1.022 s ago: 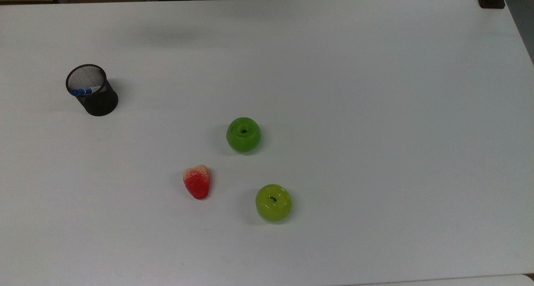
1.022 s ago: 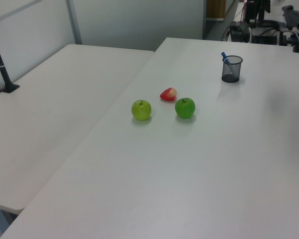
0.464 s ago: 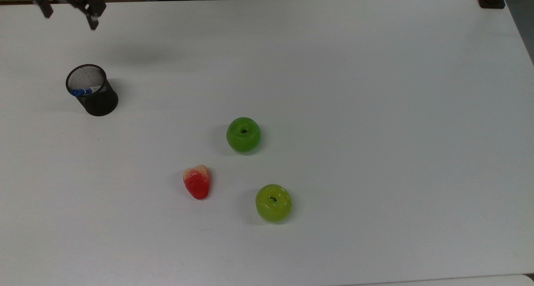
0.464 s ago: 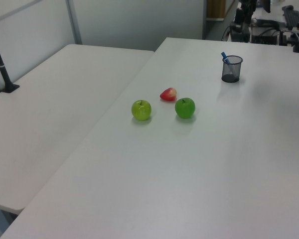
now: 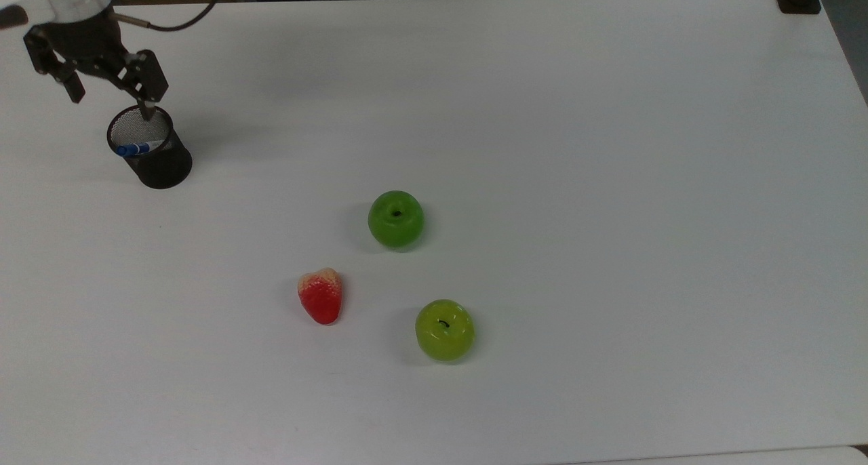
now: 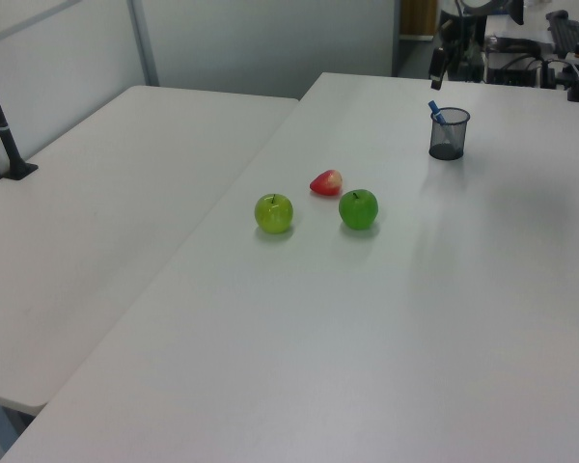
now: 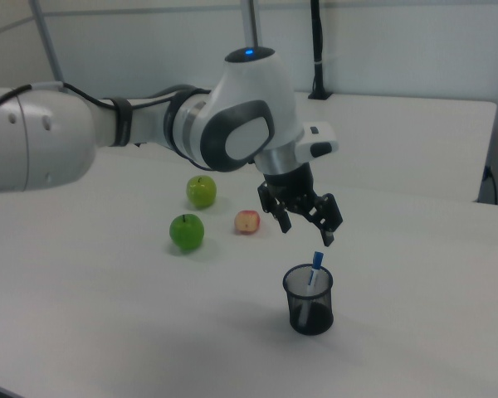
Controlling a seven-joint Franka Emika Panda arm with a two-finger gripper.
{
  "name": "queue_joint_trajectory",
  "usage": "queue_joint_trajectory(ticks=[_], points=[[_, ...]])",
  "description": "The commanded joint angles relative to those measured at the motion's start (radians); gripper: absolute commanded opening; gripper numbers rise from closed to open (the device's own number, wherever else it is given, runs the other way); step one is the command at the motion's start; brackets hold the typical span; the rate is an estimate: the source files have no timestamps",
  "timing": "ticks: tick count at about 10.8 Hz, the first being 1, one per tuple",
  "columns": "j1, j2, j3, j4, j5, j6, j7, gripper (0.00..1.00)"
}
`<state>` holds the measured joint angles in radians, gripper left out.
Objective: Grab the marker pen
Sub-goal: 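Move the open gripper over the black mesh pen cup, then close the gripper on the blue-capped marker pen's top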
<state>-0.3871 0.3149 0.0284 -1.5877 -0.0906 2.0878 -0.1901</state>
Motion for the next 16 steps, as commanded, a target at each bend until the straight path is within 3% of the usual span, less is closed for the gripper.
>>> queue_joint_trajectory(ticks=[1, 2, 4, 10, 13, 16], points=[[0.002, 0.052, 0.001, 0.006, 0.000, 0.063, -0.126, 1.00], [0.002, 0.068, 0.001, 0.008, 0.002, 0.080, -0.129, 1.00], [0.004, 0.093, 0.001, 0.005, 0.002, 0.118, -0.130, 0.89], [0.007, 0.115, 0.002, 0.005, 0.005, 0.150, -0.129, 0.28], [0.007, 0.113, 0.001, 0.005, 0.006, 0.149, -0.129, 0.11], [0.007, 0.110, 0.002, 0.005, 0.008, 0.149, -0.127, 0.06]])
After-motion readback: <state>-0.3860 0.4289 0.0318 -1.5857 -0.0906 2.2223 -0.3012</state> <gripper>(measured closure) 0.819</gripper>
